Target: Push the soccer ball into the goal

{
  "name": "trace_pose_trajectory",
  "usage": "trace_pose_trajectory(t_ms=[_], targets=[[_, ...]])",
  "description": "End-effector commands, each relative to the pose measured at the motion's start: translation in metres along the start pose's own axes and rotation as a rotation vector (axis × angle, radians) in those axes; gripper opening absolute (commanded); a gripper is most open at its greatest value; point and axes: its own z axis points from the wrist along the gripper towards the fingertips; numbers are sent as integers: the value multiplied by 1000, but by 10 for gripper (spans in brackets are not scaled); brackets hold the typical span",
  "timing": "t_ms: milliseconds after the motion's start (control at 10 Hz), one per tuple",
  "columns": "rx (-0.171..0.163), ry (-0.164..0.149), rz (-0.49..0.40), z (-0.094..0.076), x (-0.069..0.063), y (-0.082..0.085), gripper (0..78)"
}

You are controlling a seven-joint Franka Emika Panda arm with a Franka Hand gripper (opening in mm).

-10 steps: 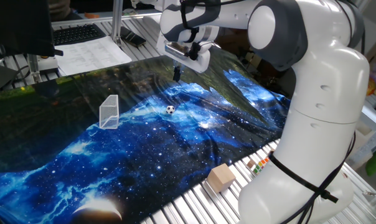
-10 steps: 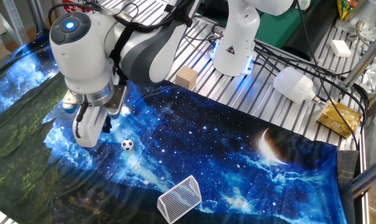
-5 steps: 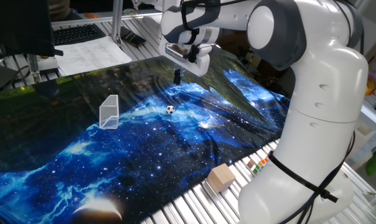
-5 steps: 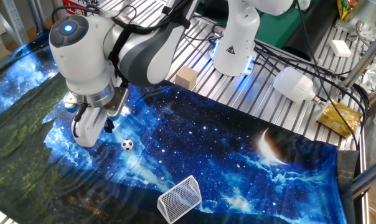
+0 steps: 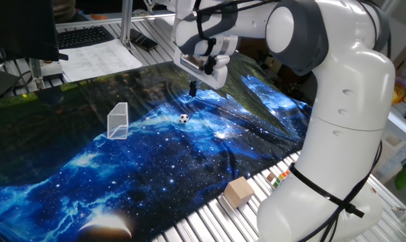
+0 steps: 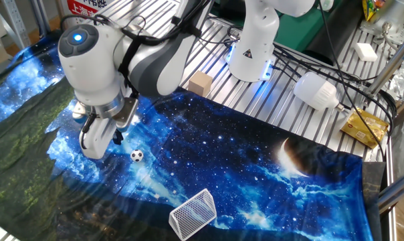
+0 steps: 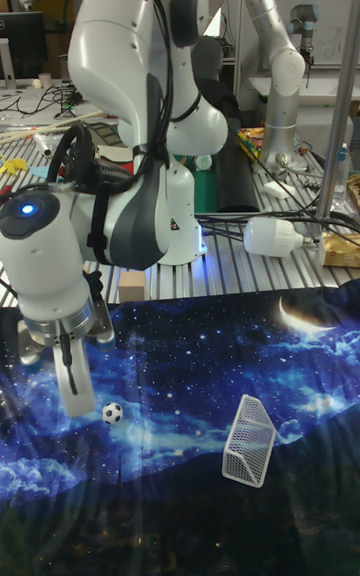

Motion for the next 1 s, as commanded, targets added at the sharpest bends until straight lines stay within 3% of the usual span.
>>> trace_pose_trajectory(t_ms=[100, 600, 1000], targets=[[-11, -5, 43, 15, 2, -3, 0], [-16, -7, 58, 32, 7, -6, 0], [-19, -26, 66, 49, 11, -10, 0]])
